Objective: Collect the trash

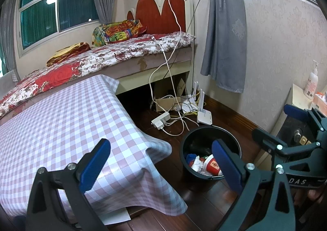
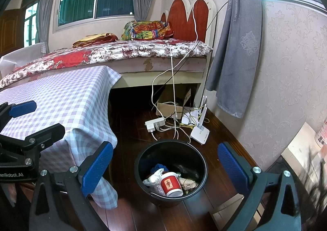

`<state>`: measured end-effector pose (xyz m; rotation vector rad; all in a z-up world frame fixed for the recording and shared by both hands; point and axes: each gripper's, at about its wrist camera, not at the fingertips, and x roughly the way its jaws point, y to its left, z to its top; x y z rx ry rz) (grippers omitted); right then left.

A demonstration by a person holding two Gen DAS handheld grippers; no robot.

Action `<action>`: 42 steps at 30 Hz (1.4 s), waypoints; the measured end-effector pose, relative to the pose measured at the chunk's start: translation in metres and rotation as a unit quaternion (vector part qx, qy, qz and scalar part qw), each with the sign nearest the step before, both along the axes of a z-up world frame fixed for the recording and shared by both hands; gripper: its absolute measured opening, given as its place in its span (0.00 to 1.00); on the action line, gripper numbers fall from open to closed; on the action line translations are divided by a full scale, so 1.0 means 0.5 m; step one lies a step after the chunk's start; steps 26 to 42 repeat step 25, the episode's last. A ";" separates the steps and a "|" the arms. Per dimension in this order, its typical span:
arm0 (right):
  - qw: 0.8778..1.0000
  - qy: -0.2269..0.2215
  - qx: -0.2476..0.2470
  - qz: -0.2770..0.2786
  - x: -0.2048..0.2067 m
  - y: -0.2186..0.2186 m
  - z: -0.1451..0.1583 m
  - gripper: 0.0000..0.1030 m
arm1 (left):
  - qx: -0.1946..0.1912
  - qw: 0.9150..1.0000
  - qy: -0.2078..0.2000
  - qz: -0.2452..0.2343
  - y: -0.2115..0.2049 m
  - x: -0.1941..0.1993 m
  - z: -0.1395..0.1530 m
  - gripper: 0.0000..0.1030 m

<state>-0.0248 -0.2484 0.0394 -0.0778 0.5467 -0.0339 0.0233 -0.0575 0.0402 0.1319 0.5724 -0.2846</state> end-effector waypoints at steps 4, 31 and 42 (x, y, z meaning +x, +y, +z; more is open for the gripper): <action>1.000 0.001 0.000 0.000 -0.001 -0.002 -0.004 1.00 | 0.001 1.000 0.002 -0.001 0.000 -0.002 -0.004 0.97; 1.000 0.012 -0.006 0.000 0.002 -0.003 -0.013 1.00 | 0.022 0.999 0.014 -0.029 -0.016 -0.004 -0.022 0.97; 1.000 0.012 -0.006 0.000 0.002 -0.003 -0.013 1.00 | 0.022 0.999 0.014 -0.029 -0.016 -0.004 -0.022 0.97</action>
